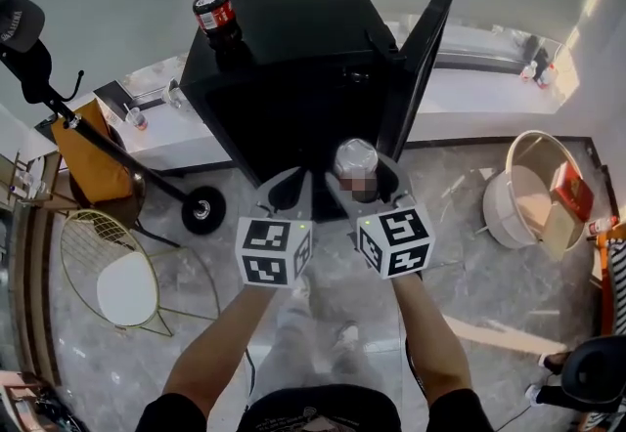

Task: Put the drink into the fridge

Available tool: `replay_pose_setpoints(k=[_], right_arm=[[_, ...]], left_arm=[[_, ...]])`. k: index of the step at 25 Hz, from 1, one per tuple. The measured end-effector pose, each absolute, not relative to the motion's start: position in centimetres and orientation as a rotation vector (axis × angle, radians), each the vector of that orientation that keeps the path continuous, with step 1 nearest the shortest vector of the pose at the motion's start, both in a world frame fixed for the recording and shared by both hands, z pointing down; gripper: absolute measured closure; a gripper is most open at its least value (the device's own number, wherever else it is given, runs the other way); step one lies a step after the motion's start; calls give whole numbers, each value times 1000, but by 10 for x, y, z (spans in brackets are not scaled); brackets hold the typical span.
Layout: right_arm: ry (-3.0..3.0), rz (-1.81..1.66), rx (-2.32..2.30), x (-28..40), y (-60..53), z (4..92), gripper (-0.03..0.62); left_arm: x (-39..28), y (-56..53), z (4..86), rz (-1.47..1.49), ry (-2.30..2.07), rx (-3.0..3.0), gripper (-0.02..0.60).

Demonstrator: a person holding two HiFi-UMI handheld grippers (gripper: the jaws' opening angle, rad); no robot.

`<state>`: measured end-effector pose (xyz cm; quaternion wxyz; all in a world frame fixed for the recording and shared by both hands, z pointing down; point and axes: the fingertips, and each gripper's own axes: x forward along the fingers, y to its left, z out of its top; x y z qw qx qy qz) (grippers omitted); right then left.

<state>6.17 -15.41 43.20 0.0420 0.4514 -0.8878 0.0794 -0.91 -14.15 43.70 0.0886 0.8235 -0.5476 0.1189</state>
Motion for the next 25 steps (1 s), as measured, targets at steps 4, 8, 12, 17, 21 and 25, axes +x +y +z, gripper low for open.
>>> replay_pose_setpoints(k=[4,8,12,17,21,25], right_arm=[[-2704,230,1377,57,-170,461,268],[-2710,211,1392,51,-188,487,268],[-2695,211,1422,45,-211,515,268],[-2688,209,1462,38,-236,546,268],[-2656,209,1498,33,-256,569,267],[-2621,187,1529,28,-276,591,268]], left_arm=[[-10,-157,463,363,-1623,2449,577],[-12,-175,492,380,-1635,2453,577],[-18,-195,517,377,-1637,2448,577],[-27,-217,542,369,-1637,2458,577],[-37,-235,561,369,-1630,2449,577],[-40,-252,584,374,-1594,2438,577]])
